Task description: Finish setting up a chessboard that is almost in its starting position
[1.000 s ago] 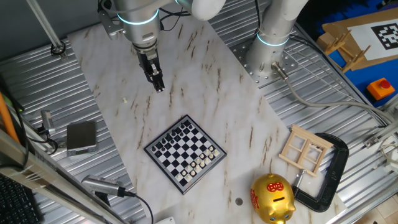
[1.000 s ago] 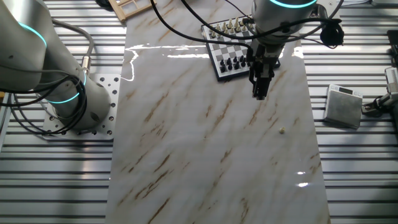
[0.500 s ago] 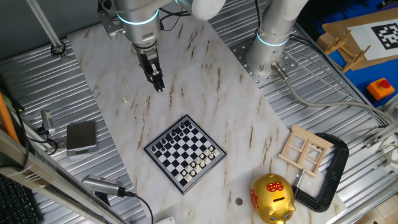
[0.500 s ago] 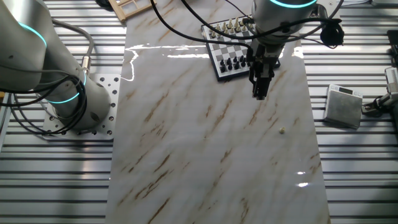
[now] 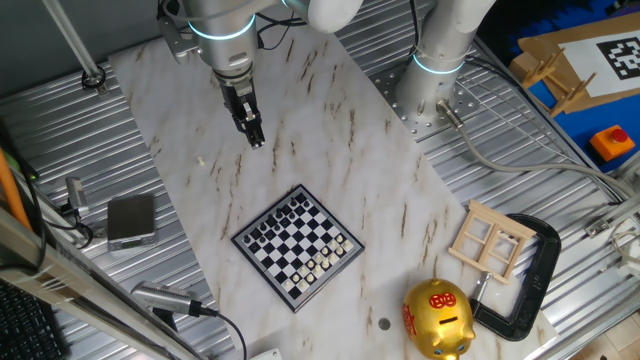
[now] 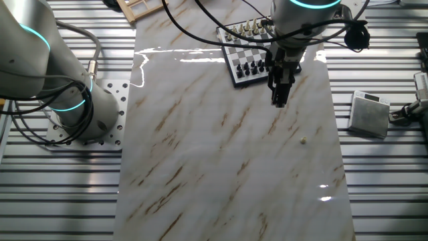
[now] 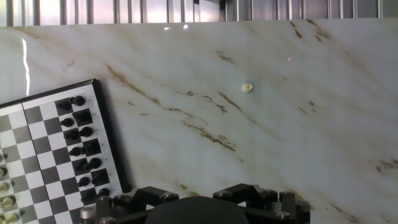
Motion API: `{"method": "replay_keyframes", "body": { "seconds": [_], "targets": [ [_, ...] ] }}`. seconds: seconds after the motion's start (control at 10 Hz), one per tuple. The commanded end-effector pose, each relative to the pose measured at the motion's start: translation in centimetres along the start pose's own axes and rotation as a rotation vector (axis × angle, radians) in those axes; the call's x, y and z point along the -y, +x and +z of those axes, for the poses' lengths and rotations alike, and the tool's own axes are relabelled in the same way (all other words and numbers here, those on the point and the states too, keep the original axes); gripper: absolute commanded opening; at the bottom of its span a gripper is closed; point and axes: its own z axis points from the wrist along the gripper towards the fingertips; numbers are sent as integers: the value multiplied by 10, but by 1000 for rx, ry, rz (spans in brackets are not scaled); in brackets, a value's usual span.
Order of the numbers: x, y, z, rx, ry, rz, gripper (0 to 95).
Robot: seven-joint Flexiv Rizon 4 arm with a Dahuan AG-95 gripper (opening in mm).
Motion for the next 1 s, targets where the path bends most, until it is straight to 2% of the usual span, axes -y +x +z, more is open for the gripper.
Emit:
{"method": "replay_keyframes", "body": {
  "seconds": [0.1,1.0],
  "targets": [
    [0,0,0,29,-22,-130,0],
    [0,0,0,25,-16,-126,0]
  ]
}}
